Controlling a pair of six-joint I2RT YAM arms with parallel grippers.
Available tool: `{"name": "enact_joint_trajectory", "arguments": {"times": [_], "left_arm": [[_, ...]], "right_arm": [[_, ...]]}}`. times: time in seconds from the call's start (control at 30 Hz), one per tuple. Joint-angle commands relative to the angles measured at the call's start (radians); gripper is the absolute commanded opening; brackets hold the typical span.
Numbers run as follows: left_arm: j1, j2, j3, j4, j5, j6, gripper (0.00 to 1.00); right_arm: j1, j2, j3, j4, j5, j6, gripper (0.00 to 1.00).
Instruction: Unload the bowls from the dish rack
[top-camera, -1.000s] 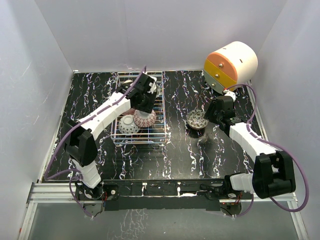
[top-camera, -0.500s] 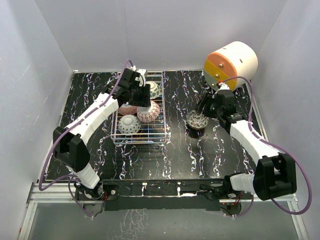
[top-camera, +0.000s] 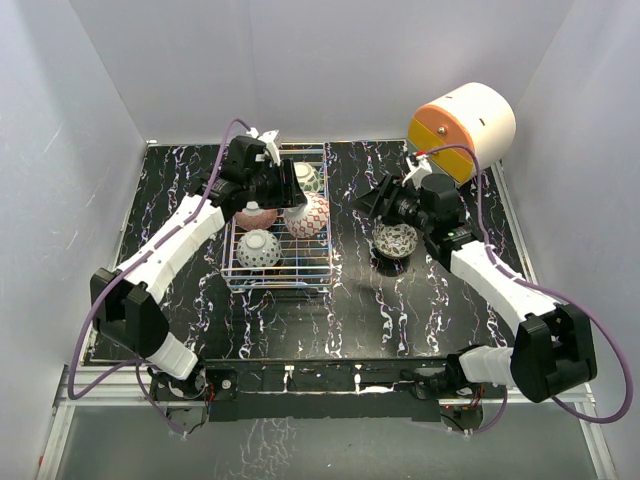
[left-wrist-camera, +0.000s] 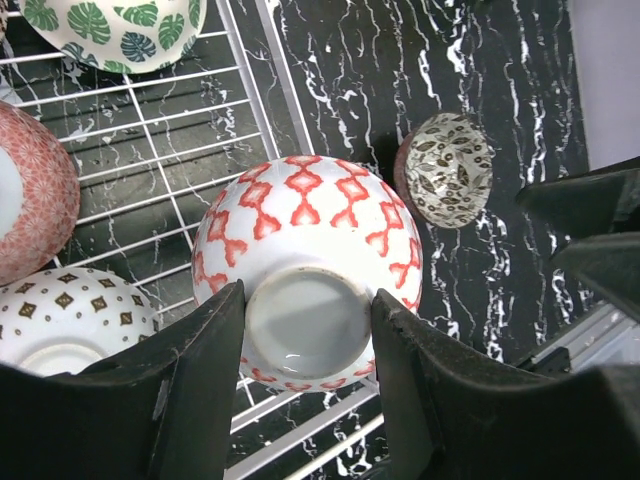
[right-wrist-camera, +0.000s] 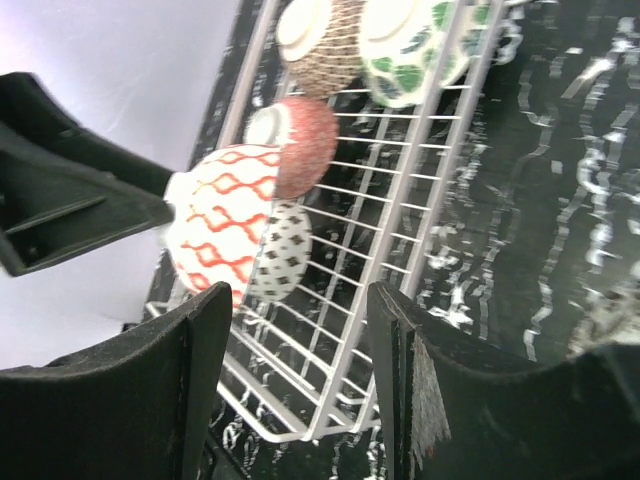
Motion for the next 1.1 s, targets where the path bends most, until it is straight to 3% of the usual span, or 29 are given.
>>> {"name": "enact_joint_trajectory", "arguments": {"times": [0.0,0.33,0.83,1.07], "left_arm": [[0.013,-0.09,-0.037,0.11,0.061,-0.081,0.25],[0.014,-0.146,-0.109,0.189,0.045,-0.162,0.25],[0.014,-0.192,-0.191,0.284,0.049,-0.229,0.25],[0.014,-0.227,-0.235,0.336,0.075,-0.26,0.25]], "right_arm": [[0.049,0.017,0.011,0.205,-0.086,0.101,0.59],[0.122,0.061,0.016,0.324,-0.1,0.164,0.76],[0.158,0.103,0.008,0.389,-0.101,0.212,0.76],[0.16,0.128,-0.013,0.511,-0.162,0.276,0.75]]}}
